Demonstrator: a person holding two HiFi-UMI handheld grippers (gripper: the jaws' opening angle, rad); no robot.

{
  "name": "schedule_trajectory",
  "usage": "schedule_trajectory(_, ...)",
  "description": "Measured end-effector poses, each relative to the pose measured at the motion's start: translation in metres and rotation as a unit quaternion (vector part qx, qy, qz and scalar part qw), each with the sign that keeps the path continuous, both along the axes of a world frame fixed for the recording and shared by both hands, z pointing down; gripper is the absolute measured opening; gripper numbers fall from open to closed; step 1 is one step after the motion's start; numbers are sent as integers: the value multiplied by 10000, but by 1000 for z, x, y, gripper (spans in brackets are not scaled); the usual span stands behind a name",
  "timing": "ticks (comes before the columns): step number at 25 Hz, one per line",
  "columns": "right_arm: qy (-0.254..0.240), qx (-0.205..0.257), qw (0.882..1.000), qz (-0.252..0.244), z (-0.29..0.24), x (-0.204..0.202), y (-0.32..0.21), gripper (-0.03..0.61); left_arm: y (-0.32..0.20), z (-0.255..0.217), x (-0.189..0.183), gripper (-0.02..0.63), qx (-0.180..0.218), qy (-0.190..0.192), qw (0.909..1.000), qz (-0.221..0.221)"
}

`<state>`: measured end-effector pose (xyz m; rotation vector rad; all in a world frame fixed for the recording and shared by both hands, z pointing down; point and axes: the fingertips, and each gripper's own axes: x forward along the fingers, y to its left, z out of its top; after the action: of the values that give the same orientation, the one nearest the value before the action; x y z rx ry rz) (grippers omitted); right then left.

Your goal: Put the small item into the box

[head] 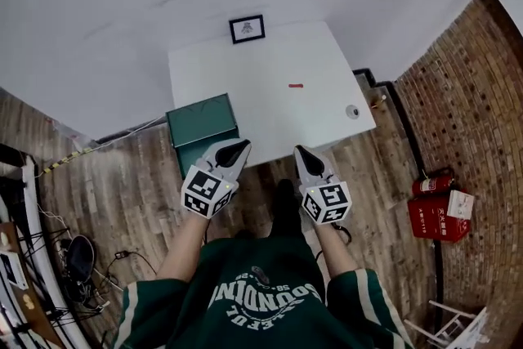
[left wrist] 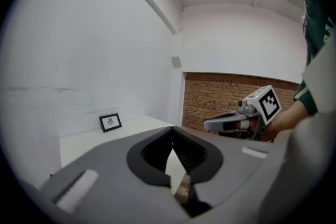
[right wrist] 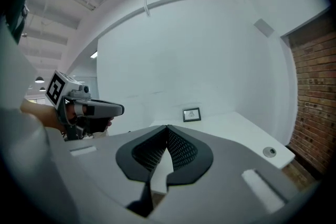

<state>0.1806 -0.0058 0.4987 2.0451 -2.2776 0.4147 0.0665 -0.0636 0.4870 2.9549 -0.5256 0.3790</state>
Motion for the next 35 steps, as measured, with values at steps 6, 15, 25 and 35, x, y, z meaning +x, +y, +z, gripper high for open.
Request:
schedule_trajectory(6, 84, -111, 9971, -743, -1, 52, -81, 3, -63, -6, 32, 52, -27, -74, 9972, -741)
schedule_trajectory(15, 249, -208, 9849, -1700, 5, 114, -175, 3, -127, -5, 75, 52, -206, -99, 9860, -1655)
schedule_trajectory(25, 506, -639, 9750, -2067, 50, 139, -195, 3, -145, 14, 96, 52, -450, -277, 9798, -1927)
schedule_trajectory(35, 1353, -1541, 9423, -2646, 132, 157, -210, 86, -146, 30, 100, 53, -650, -419, 9751, -2080)
